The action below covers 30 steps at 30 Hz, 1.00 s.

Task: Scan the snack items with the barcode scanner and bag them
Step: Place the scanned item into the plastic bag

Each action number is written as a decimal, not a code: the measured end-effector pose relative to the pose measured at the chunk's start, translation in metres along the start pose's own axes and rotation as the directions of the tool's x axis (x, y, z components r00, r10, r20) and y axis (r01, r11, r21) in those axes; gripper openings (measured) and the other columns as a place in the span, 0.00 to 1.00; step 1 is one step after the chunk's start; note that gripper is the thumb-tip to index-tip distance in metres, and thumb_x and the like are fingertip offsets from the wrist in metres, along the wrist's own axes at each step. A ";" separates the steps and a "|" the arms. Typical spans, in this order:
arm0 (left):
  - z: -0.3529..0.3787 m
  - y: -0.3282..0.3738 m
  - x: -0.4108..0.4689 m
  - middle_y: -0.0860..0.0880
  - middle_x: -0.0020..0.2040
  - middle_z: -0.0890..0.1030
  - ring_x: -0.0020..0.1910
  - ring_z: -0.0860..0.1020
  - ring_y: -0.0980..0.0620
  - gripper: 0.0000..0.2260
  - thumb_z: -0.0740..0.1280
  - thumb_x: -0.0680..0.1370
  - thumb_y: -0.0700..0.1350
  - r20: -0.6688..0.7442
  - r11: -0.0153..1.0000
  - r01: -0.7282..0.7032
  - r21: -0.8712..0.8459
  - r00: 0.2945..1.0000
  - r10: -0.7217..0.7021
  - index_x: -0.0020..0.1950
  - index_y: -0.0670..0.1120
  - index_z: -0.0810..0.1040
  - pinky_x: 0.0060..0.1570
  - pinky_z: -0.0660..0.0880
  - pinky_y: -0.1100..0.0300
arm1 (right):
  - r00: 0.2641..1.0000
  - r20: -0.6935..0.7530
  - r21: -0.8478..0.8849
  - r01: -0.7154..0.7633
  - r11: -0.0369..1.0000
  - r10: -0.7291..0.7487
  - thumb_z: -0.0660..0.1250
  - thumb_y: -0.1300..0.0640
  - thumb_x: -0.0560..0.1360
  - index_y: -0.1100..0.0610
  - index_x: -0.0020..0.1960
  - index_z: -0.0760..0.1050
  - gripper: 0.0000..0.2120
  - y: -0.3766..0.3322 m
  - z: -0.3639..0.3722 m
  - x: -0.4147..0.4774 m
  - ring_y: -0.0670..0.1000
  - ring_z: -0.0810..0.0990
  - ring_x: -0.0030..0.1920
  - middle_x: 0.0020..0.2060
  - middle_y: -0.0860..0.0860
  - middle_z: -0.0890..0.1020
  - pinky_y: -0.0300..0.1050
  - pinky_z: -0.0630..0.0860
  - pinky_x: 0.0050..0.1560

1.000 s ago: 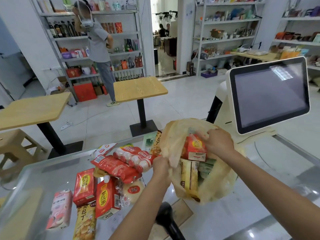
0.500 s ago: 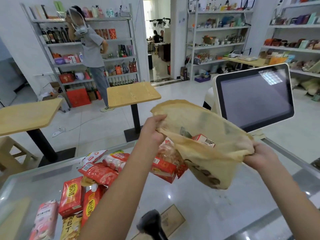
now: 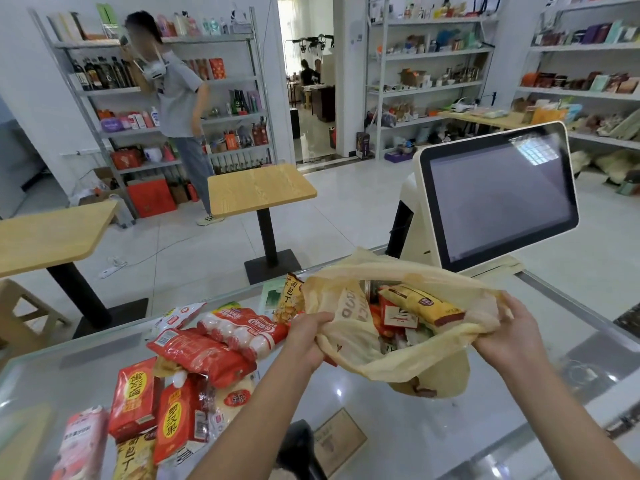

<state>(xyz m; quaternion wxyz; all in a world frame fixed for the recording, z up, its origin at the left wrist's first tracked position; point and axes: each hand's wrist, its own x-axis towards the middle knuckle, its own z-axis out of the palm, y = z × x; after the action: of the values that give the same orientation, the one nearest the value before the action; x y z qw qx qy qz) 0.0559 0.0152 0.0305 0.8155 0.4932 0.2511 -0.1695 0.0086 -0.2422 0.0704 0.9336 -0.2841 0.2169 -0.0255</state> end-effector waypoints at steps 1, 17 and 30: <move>0.000 0.004 -0.001 0.36 0.55 0.79 0.46 0.78 0.39 0.18 0.64 0.75 0.32 0.017 1.000 -0.020 -0.015 1.000 0.020 0.64 0.39 0.71 0.33 0.75 0.52 | 0.998 0.055 -0.053 0.039 0.998 -0.036 0.58 0.54 0.80 0.58 0.54 0.73 0.10 0.002 0.001 -0.004 0.55 0.81 0.44 0.48 0.57 0.80 0.49 0.81 0.44; -0.047 0.000 -0.005 0.47 0.54 0.78 0.54 0.79 0.45 0.27 0.70 0.75 0.37 0.004 0.902 -0.369 0.225 0.926 0.378 0.71 0.46 0.64 0.49 0.79 0.51 | 0.941 -0.006 -0.818 0.190 0.543 -0.338 0.68 0.58 0.76 0.57 0.67 0.68 0.21 0.041 -0.040 0.022 0.57 0.76 0.57 0.59 0.57 0.76 0.52 0.75 0.55; -0.129 -0.055 -0.035 0.45 0.52 0.79 0.47 0.79 0.50 0.08 0.60 0.81 0.41 -0.037 0.648 -0.490 0.583 0.781 0.624 0.53 0.50 0.77 0.45 0.74 0.64 | 0.869 0.495 -0.849 0.489 -0.203 0.024 0.63 0.40 0.74 0.42 0.53 0.65 0.12 0.188 -0.036 -0.088 0.41 0.72 0.46 0.46 0.39 0.70 0.35 0.69 0.41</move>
<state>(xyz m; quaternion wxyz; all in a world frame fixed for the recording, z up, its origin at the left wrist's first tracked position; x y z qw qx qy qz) -0.0329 0.1059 -0.0386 0.6172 0.7725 0.1216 0.0869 -0.1002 -0.0882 -0.0243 0.3862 -0.9201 -0.0626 0.0177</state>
